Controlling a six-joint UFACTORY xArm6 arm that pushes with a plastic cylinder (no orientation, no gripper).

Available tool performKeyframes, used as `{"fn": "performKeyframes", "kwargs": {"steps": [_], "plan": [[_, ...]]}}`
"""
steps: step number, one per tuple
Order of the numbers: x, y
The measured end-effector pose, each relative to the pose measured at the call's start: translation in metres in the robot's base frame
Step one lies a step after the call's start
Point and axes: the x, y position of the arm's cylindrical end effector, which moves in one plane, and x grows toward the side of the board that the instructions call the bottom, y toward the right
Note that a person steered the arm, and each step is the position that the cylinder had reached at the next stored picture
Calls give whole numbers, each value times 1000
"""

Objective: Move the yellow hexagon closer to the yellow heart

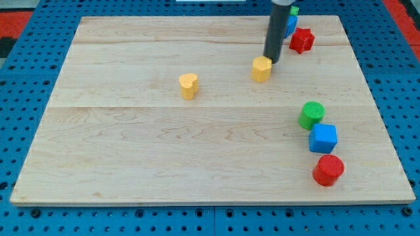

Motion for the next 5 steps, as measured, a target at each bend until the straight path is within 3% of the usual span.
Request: {"fn": "performKeyframes", "kwargs": {"steps": [3, 5], "plan": [[35, 11], [58, -35]]}}
